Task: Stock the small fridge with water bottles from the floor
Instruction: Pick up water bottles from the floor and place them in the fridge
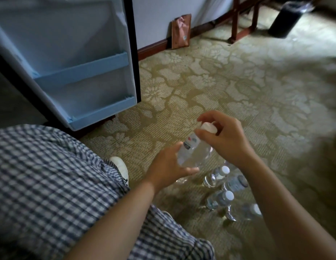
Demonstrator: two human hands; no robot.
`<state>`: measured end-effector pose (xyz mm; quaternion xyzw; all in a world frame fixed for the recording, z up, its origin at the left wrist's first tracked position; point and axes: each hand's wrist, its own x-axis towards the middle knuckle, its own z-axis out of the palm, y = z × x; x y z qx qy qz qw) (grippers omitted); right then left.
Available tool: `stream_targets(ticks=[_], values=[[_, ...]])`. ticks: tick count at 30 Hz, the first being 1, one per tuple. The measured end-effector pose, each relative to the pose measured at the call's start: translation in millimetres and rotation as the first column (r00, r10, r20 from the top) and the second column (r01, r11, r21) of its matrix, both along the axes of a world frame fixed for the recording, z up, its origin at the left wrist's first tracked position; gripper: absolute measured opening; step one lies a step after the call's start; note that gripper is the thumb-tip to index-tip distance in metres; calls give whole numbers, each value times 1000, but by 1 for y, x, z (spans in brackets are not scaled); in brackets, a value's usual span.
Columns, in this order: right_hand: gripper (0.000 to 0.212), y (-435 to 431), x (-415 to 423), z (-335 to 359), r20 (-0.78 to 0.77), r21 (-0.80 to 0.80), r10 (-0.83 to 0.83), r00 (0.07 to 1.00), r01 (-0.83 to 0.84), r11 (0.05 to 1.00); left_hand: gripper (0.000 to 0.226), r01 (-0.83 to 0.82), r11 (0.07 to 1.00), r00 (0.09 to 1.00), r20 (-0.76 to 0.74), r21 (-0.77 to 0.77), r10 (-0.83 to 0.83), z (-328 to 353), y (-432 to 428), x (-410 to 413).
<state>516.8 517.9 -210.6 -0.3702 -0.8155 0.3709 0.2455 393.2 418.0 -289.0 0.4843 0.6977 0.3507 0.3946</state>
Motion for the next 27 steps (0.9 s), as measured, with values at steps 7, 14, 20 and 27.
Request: stream_targets(ticks=[7,14,20,27], values=[[14,7,-59,40,-89,36,87,992,-84,996,48,-73,992,997,-22,106,76,50,-9,-59],[22,1,-145,83,-131,124,227,965,-212,969,39,-223,941,964,-85,253,252,107,-30,-136],[23,-12,-234,120,-87,289,355,931,-318,903,42,-328,892,898,-190,311,397,139,-52,-210],[27,-56,-328,146,5,371,534,846,-498,784,55,-467,821,830,-158,327,535,147,-101,-285]])
